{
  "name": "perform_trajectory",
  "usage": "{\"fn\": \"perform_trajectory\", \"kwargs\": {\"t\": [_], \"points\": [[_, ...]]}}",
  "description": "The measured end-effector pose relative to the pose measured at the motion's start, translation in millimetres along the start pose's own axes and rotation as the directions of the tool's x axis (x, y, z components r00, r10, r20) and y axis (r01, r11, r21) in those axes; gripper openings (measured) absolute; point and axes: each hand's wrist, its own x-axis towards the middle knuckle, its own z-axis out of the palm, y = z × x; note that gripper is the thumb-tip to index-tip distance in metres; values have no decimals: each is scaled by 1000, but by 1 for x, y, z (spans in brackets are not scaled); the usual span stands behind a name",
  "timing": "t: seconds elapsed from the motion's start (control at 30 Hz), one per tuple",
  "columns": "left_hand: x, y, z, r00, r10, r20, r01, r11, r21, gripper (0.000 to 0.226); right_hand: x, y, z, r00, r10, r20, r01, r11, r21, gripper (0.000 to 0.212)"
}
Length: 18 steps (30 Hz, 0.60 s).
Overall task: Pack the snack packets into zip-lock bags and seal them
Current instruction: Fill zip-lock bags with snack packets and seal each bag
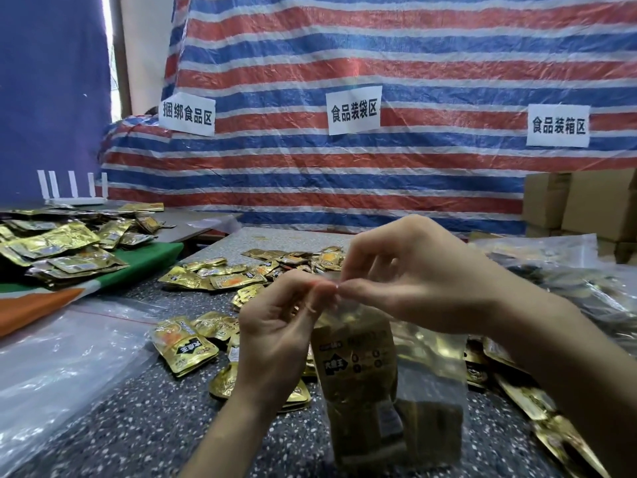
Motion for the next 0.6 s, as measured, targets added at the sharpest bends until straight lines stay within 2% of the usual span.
{"fn": "perform_trajectory", "kwargs": {"t": [0.3,0.6], "points": [[-2,-2,-2,992,-111,54,113,993,-35,15,-2,-12,3,998,15,67,-2,982,-191,7],[-3,-4,-3,994,-79,71,85,993,-83,12,-8,-11,1,997,43,61,-31,982,-185,7]]}}
